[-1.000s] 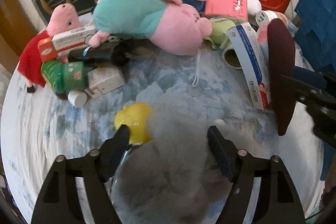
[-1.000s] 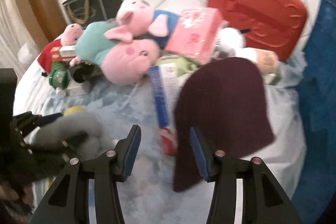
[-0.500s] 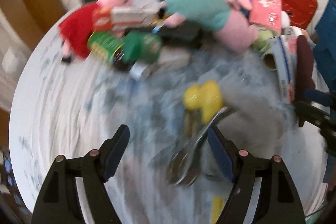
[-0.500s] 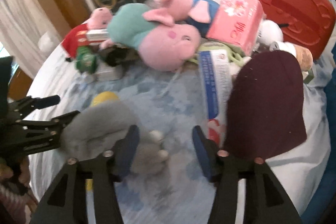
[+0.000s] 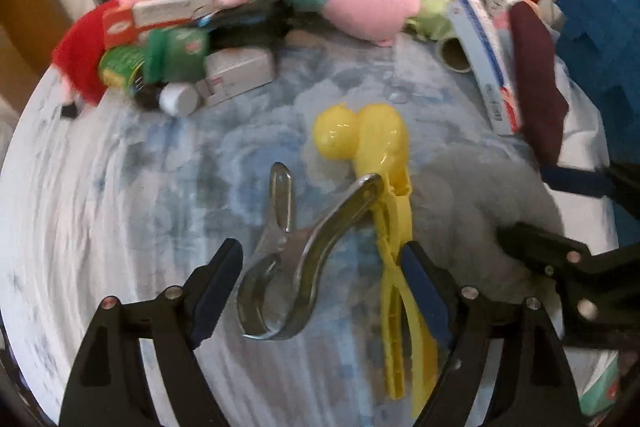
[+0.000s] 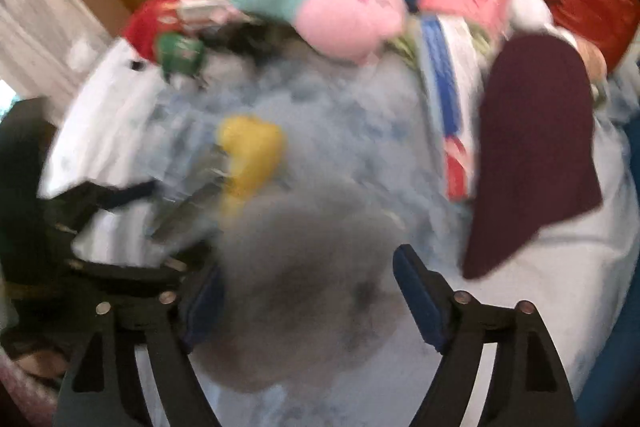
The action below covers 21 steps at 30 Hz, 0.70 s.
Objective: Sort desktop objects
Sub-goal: 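Grasp the grey plush with the right tool, lifting it off the table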
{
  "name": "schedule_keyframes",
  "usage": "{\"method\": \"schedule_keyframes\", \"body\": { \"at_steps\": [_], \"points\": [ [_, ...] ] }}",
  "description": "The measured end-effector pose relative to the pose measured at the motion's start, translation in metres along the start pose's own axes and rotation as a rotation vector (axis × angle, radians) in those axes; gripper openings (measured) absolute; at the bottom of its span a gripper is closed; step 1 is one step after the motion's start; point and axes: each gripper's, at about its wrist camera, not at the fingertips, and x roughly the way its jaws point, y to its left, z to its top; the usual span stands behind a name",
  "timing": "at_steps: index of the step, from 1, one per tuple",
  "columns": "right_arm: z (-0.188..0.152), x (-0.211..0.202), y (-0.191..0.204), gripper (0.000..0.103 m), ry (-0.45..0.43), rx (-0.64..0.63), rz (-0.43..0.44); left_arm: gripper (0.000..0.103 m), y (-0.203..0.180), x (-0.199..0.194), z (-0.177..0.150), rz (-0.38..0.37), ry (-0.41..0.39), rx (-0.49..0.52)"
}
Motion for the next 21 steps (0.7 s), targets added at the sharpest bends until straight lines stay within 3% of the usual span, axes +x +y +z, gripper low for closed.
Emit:
{"method": "schedule_keyframes", "body": {
  "at_steps": [7, 8, 13, 17, 21],
  "points": [
    [-0.01, -0.016, -0.014, 0.081, -0.027, 0.053, -0.15, 0.081, 0.042, 0.007, 0.001, 0.047, -0.004, -0.071],
    [-0.011, -0.021, -0.013, 0.081, -0.033, 0.058, -0.139, 0.086, 0.044, 0.011, 0.0, 0.035, 0.015, -0.065],
    [-0.017, -0.033, 0.014, 0.089, -0.04, 0.033, -0.055, 0.086, 0.039, 0.02, -0.017, 0.003, 0.065, -0.025],
    [-0.025, -0.012, 0.038, 0.089, 0.016, 0.009, -0.044, 0.085, 0.043, 0.024, -0.035, 0.014, 0.074, -0.009],
    [-0.033, 0.018, 0.04, 0.088, 0.072, 0.058, -0.046, 0.085, 0.042, 0.025, -0.031, 0.007, 0.064, 0.002]
  ]
}}
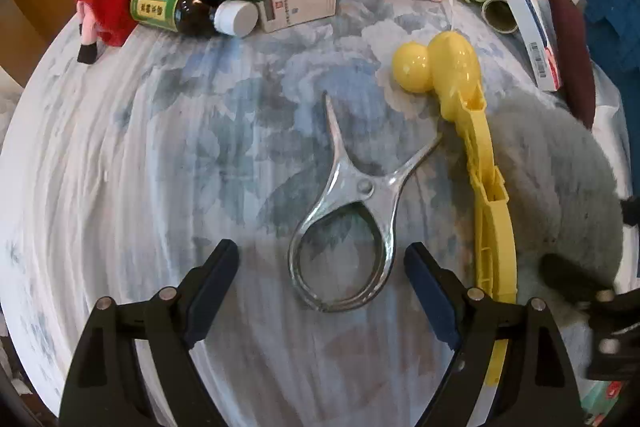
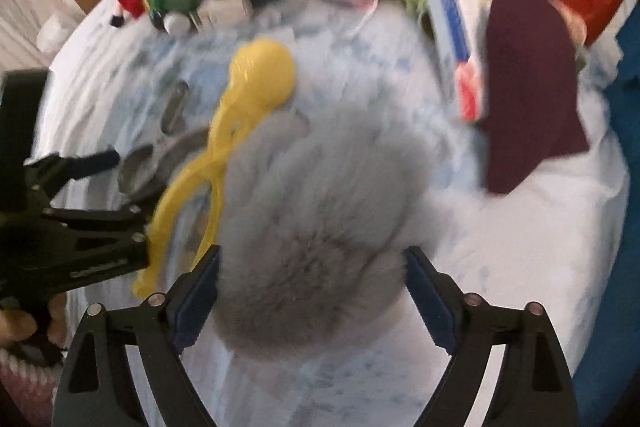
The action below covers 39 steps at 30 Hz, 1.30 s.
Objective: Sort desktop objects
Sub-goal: 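Grasp the silver tongs with the left tool while the right lifts the grey plush, then carry the silver tongs and grey plush over the blue crate with both tools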
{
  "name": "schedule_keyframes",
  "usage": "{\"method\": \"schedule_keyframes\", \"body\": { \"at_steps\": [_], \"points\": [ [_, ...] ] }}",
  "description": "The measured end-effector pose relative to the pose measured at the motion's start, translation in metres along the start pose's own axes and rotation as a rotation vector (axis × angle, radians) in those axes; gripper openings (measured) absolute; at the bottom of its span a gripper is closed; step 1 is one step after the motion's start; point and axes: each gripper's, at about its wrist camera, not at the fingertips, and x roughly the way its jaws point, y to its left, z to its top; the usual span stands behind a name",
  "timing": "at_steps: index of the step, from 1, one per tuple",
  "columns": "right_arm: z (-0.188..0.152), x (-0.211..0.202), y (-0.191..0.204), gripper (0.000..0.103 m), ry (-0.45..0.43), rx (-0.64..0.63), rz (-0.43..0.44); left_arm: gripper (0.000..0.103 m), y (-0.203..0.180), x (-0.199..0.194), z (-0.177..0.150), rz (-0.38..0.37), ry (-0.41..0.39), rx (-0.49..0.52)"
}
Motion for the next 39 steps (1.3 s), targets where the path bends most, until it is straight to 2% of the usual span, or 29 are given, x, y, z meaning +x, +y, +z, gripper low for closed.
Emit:
{"method": "schedule_keyframes", "body": {
  "at_steps": [3, 4, 5, 7, 14, 18, 19, 20, 21, 22, 23, 24, 25, 27, 32, 35, 39],
  "points": [
    [0.001, 0.014, -0.007, 0.089, 0.005, 0.054, 0.019, 0.088, -0.005, 0.006, 0.01, -0.007, -0.025, 0.01],
    [0.003, 0.019, -0.009, 0.092, 0.003, 0.07, 0.009, 0.09, -0.006, 0.008, 0.014, -0.013, -0.036, 0.009],
    [0.004, 0.025, -0.01, 0.103, 0.007, 0.079, -0.006, 0.095, -0.008, 0.01, 0.017, -0.016, -0.042, 0.01],
    [0.005, 0.03, -0.006, 0.103, -0.013, 0.06, -0.076, 0.1, -0.011, 0.014, 0.019, -0.019, -0.051, 0.013],
    [-0.002, 0.028, -0.008, 0.103, -0.085, 0.129, -0.089, 0.103, -0.012, 0.018, 0.019, -0.014, -0.075, 0.022],
    [-0.002, 0.025, -0.01, 0.103, 0.008, 0.149, -0.062, 0.102, -0.012, 0.02, 0.021, -0.01, -0.056, 0.019],
    [-0.006, 0.021, -0.01, 0.102, 0.0, 0.163, -0.045, 0.1, -0.013, 0.019, 0.021, -0.008, -0.057, 0.02],
    [-0.009, 0.017, -0.008, 0.102, -0.012, 0.164, -0.04, 0.094, -0.014, 0.018, 0.021, -0.009, -0.061, 0.022],
    [-0.012, 0.015, -0.005, 0.093, -0.016, 0.16, -0.05, 0.078, -0.016, 0.016, 0.02, -0.007, -0.069, 0.03],
    [-0.013, 0.014, -0.002, 0.085, -0.024, 0.158, -0.046, 0.068, -0.02, 0.013, 0.02, -0.002, -0.081, 0.051],
    [-0.014, 0.014, 0.0, 0.073, -0.025, 0.157, -0.047, 0.054, -0.023, 0.011, 0.02, -0.007, -0.085, 0.064],
    [-0.014, 0.014, 0.003, 0.069, -0.032, 0.151, -0.058, 0.042, -0.026, 0.01, 0.02, -0.016, -0.085, 0.072],
    [-0.014, 0.014, 0.005, 0.066, -0.038, 0.14, -0.072, 0.042, -0.028, 0.009, 0.02, -0.018, -0.087, 0.078],
    [-0.015, 0.013, 0.011, 0.049, -0.055, 0.117, -0.093, 0.042, -0.035, 0.008, 0.02, -0.007, -0.092, 0.077],
    [-0.026, 0.006, 0.015, 0.045, -0.088, 0.108, -0.096, 0.042, -0.038, -0.009, 0.008, 0.007, -0.125, 0.076],
    [-0.033, -0.012, 0.016, 0.044, -0.157, 0.106, -0.108, 0.042, -0.037, -0.027, 0.011, 0.015, -0.169, 0.077],
    [-0.035, -0.044, 0.022, 0.044, -0.263, 0.089, -0.124, 0.042, -0.034, -0.065, -0.006, 0.025, -0.24, 0.078]
  ]
}}
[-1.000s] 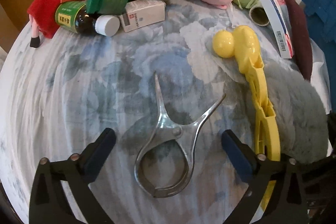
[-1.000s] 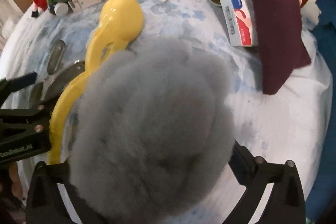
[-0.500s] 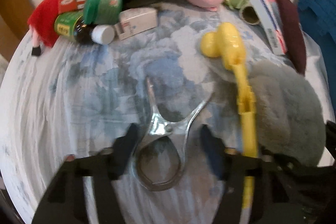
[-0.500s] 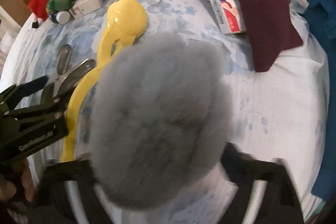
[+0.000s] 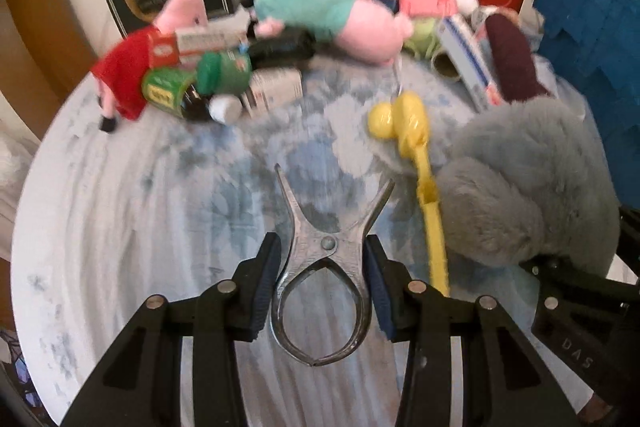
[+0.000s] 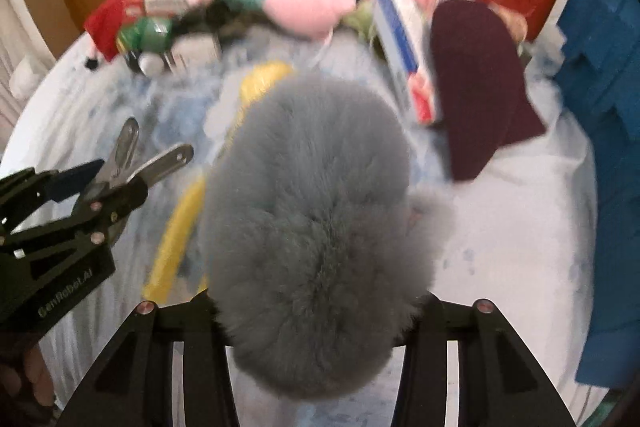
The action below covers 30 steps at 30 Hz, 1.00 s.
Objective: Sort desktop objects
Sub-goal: 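Carry the silver tongs and grey plush over the blue crate with both tools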
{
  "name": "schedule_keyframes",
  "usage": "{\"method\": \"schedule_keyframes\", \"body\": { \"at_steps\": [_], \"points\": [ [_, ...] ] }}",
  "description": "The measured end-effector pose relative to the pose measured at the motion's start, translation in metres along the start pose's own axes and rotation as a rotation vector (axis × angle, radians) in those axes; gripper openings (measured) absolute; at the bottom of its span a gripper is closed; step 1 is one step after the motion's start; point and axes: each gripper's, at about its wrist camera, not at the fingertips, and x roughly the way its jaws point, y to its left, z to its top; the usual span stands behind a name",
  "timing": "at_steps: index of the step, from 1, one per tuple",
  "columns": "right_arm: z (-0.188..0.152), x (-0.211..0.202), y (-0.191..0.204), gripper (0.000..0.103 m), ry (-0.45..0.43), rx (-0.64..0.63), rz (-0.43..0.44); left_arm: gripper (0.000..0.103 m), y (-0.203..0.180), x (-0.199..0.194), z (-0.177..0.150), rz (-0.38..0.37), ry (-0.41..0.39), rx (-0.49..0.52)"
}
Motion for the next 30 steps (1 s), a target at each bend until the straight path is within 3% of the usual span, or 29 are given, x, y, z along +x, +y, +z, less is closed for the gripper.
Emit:
{"method": "schedule_keyframes", "body": {
  "at_steps": [6, 15, 22, 30],
  "points": [
    [0.011, -0.048, -0.011, 0.044, -0.154, -0.013, -0.028, 0.042, -0.001, -0.056, 0.009, -0.003, -0.126, 0.004],
    [0.007, -0.141, -0.044, 0.044, -0.379, 0.033, -0.063, 0.042, -0.047, -0.133, 0.021, -0.051, -0.307, 0.073],
    [0.0, -0.22, -0.095, 0.044, -0.529, 0.072, -0.128, 0.042, -0.11, -0.184, 0.04, -0.11, -0.42, 0.112],
    [-0.032, -0.311, -0.206, 0.044, -0.668, 0.146, -0.246, 0.042, -0.234, -0.247, 0.065, -0.218, -0.551, 0.168]
  ]
}}
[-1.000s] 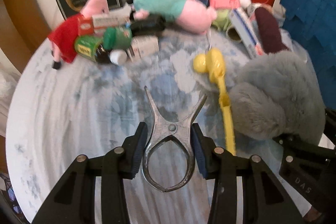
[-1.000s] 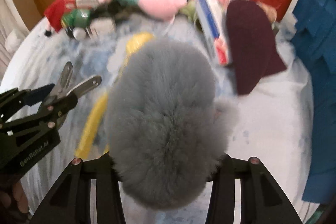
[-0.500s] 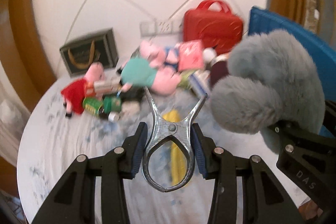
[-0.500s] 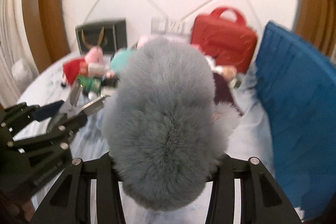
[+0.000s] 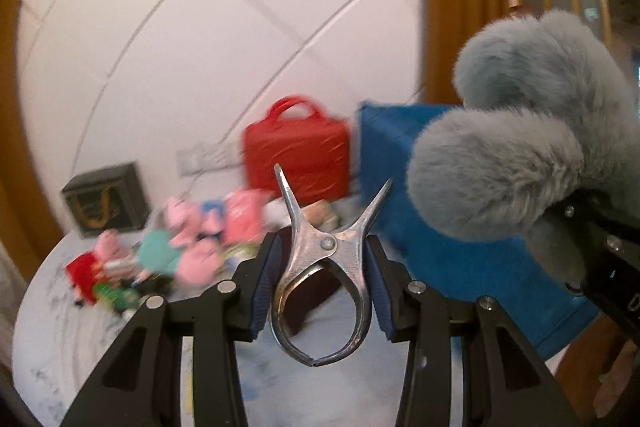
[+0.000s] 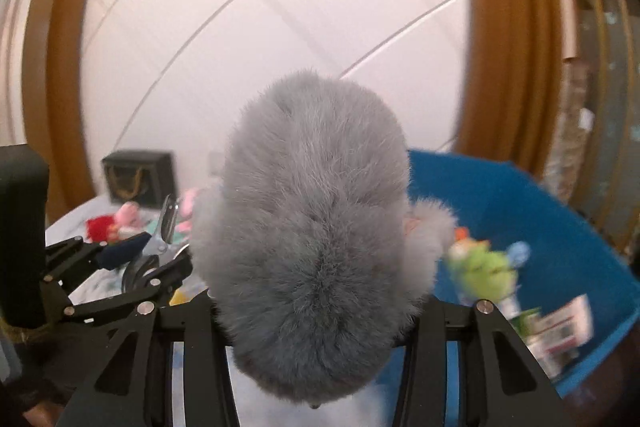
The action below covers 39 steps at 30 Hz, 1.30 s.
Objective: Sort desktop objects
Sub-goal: 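Carry the silver tongs and grey plush over the blue crate with both tools, then open both tools to drop the tongs and plush into the crate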
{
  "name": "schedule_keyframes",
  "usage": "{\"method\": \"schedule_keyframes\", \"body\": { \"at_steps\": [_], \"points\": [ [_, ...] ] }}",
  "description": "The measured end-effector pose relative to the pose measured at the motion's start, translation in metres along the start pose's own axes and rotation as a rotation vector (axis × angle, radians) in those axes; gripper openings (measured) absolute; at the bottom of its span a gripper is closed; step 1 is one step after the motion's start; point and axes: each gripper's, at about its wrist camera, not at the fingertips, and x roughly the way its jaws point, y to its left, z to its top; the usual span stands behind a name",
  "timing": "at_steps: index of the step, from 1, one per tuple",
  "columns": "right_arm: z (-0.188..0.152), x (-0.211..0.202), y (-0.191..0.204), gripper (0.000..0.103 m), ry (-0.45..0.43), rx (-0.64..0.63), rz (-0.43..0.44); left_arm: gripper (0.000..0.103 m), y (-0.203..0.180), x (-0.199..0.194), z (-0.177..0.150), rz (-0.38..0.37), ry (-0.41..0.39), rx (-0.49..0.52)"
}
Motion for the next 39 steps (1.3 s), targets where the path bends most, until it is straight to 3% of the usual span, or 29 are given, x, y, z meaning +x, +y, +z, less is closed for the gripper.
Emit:
{"method": "schedule_keyframes", "body": {
  "at_steps": [7, 10, 15, 21, 30, 31, 33, 35, 38, 39],
  "points": [
    [0.0, -0.022, -0.142, 0.044, -0.023, 0.056, -0.151, 0.042, -0.143, 0.019, 0.048, -0.138, -0.039, 0.034],
    [-0.012, -0.013, -0.198, 0.044, 0.013, 0.045, -0.225, 0.042, -0.193, 0.033, 0.053, -0.165, -0.008, 0.045],
    [-0.039, 0.014, -0.257, 0.044, 0.121, 0.044, -0.224, 0.042, -0.263, 0.063, 0.05, -0.135, 0.091, 0.102],
    [-0.059, 0.042, -0.286, 0.044, 0.198, -0.002, -0.197, 0.042, -0.288, 0.089, 0.039, -0.087, 0.195, 0.11],
    [-0.074, 0.058, -0.305, 0.048, 0.259, -0.015, -0.164, 0.042, -0.3, 0.086, 0.038, 0.0, 0.209, 0.101],
    [-0.074, 0.057, -0.306, 0.048, 0.259, -0.014, -0.164, 0.045, -0.3, 0.086, 0.039, 0.006, 0.213, 0.099],
    [-0.075, 0.055, -0.305, 0.052, 0.257, -0.016, -0.165, 0.06, -0.3, 0.086, 0.04, 0.018, 0.214, 0.092],
    [-0.073, 0.054, -0.306, 0.057, 0.252, -0.02, -0.171, 0.07, -0.3, 0.085, 0.039, 0.024, 0.212, 0.088],
    [-0.072, 0.053, -0.309, 0.064, 0.249, -0.023, -0.193, 0.074, -0.3, 0.082, 0.039, 0.024, 0.206, 0.087],
    [-0.072, 0.052, -0.31, 0.071, 0.25, -0.025, -0.196, 0.075, -0.3, 0.08, 0.039, 0.026, 0.204, 0.087]
  ]
}}
